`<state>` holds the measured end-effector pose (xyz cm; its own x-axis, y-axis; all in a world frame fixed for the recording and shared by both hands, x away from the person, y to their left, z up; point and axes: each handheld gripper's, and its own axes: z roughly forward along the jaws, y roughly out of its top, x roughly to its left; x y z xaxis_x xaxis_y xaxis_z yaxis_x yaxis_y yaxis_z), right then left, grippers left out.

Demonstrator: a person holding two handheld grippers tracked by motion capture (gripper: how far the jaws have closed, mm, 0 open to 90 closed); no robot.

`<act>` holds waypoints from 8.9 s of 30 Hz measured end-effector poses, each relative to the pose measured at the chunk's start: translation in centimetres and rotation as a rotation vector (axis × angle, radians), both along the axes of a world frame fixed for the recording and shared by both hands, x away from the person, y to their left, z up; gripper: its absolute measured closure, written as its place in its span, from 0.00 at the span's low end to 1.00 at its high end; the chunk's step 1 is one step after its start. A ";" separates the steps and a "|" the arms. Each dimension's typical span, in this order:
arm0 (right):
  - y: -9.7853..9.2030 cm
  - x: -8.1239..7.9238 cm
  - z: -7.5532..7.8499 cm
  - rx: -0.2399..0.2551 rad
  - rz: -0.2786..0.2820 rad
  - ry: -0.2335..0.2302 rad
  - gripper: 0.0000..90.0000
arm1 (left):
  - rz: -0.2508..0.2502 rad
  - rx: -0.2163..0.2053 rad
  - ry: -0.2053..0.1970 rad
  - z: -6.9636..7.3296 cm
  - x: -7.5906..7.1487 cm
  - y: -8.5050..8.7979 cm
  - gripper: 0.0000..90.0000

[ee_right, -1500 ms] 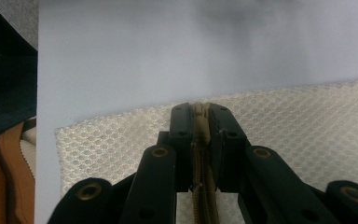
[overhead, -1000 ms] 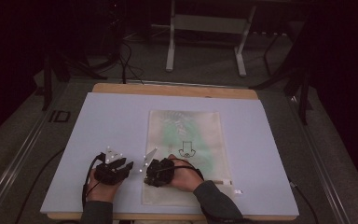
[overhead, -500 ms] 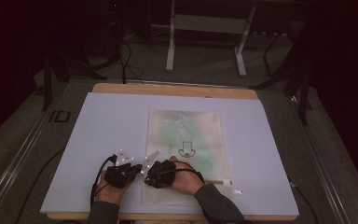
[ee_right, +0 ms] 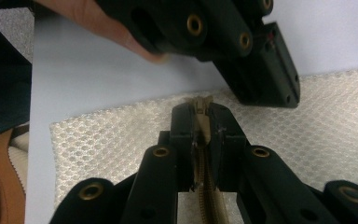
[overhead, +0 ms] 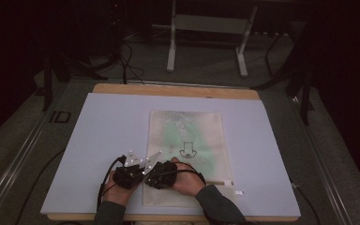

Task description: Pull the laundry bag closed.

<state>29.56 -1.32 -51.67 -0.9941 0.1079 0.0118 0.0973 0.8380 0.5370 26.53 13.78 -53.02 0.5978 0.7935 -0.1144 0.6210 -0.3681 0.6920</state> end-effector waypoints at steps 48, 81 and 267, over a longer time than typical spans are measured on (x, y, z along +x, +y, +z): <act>-2.5 0.2 0.1 0.007 0.003 0.001 0.91 | 0.012 -0.005 0.049 -0.1 -0.1 -0.2 1.00; -3.7 -0.9 0.8 -0.107 0.036 -0.086 0.91 | 0.010 -0.027 0.060 -0.2 0.0 0.1 1.00; -18.2 -2.2 2.7 -0.146 -0.136 -0.082 0.91 | 0.017 -0.036 0.061 -0.3 -0.1 0.1 1.00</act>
<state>27.32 -19.57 -48.99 -0.9673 0.2356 -0.0942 0.1756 0.8894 0.4220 26.39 13.90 -53.29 0.5756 0.7980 -0.1786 0.6681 -0.3330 0.6654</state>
